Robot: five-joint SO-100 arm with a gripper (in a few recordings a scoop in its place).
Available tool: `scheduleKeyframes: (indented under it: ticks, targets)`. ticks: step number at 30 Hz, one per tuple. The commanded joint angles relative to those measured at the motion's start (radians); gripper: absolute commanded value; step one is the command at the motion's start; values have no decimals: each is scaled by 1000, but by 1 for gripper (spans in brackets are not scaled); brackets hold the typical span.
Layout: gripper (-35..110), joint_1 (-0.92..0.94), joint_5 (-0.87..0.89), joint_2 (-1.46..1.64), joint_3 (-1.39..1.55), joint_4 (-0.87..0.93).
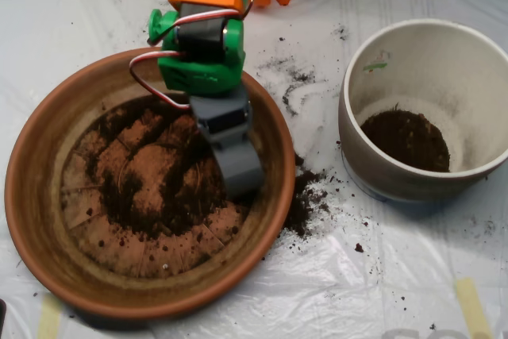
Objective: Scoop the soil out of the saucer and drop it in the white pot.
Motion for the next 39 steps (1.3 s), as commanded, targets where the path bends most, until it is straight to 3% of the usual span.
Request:
scheduleKeyframes:
  ticks: [1, 7, 13, 22, 33, 39]
  targets:
    - [38, -40, -67, 107, 130, -124]
    - [28, -37, -172, 224, 276, -184]
    - [0, 3, -206, 229, 262, -170]
    - [0, 20, -212, 278, 229, -98]
    - [0, 6, 275, 232, -256, 107]
    - [-1, -26, 417, 143, -525, 285]
